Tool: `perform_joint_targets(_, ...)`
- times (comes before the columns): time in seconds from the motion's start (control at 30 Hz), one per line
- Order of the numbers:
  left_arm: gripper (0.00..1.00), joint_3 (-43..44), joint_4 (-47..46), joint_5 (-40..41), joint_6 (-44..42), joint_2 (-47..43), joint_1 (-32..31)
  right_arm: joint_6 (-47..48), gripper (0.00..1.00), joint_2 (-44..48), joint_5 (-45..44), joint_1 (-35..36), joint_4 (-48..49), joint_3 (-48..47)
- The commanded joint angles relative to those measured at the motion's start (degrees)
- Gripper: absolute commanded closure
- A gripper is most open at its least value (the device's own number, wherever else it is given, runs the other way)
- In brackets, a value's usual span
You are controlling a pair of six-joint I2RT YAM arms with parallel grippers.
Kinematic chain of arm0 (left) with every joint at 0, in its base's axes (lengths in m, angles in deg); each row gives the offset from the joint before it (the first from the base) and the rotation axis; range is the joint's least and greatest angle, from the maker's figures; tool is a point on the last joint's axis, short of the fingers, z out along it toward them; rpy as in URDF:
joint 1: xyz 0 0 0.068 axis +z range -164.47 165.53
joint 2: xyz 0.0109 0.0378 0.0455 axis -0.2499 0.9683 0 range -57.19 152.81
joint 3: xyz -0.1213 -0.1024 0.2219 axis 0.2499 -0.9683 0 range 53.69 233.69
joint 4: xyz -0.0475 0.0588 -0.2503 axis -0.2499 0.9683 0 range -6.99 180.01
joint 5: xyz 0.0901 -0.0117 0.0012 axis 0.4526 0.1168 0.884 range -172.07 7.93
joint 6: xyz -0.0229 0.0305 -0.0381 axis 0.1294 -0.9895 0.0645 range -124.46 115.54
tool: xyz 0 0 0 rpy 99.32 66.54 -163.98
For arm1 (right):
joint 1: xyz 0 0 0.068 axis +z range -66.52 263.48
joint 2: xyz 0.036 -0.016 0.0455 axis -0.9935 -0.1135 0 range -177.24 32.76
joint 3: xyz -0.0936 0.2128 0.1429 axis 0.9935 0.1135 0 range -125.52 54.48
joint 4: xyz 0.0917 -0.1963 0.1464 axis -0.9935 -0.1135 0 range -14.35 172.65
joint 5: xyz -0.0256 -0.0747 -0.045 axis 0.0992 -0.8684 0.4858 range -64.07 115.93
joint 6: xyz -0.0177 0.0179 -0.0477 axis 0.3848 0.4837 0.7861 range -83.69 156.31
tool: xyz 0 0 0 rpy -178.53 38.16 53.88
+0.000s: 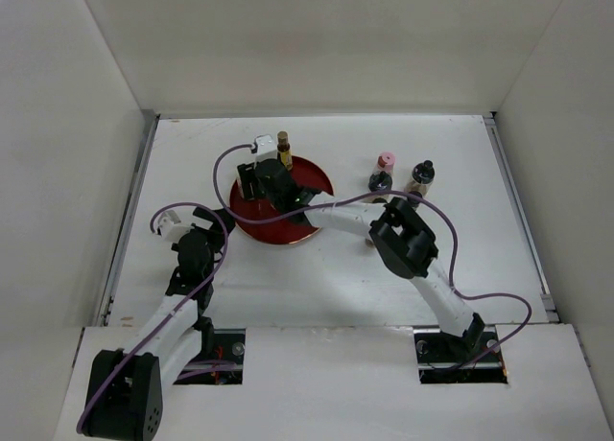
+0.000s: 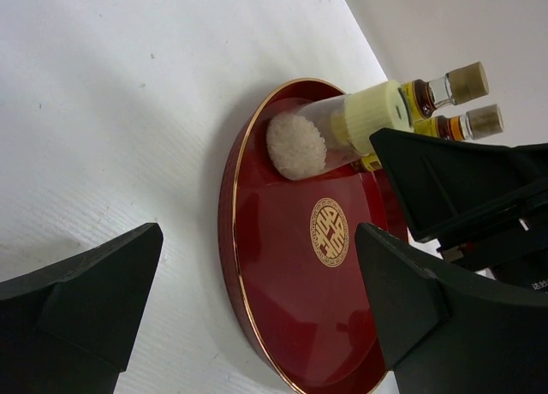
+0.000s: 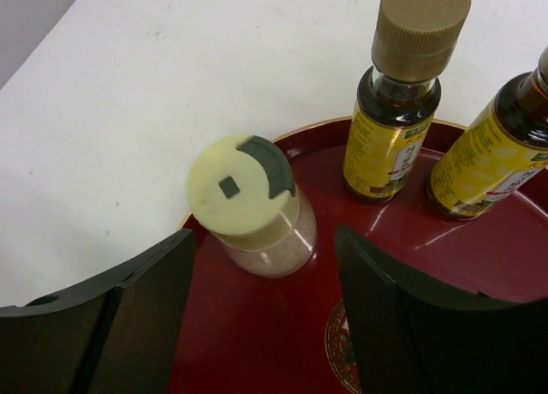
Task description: Organize the condiment bottles
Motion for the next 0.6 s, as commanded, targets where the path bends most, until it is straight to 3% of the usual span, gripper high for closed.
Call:
perform_joint_targets(0.0,0.00,0.37,-1.56,0.14,0.00,-1.10,0.28,-1.09,0.29,5.89,-0.19,0.64,4.96,2.10)
perform_joint_targets(0.17,0.00,0.46,-1.56,0.32,-0.09,-1.19,-0.16,-1.18,0.38,15.54,-1.42,1.35,8.29,11.31)
perform_joint_targets(0.33,0.00,0.73,-1.91,0.14,-0.18,-0.39,-0.95,-2.32,0.74,30.99,-4.13,1.35,11.47,28.17)
perform_joint_targets(0.37,0.00,0.73,-1.91,0.23,-0.18,-0.13,-1.04,-2.76,0.77,33.38,-4.75,1.17,10.94,30.56)
perform_joint_targets(0.43,0.00,0.90,-2.00,0.06,-0.18,0.22,-1.13,-2.94,0.81,40.40,-6.77,-0.05,9.28,37.67)
perform_joint_targets(0.57,0.00,0.99,-2.17,0.67,-0.44,0.40,-1.57,-4.51,0.79,52.27,-11.08,-2.68,-0.28,49.10)
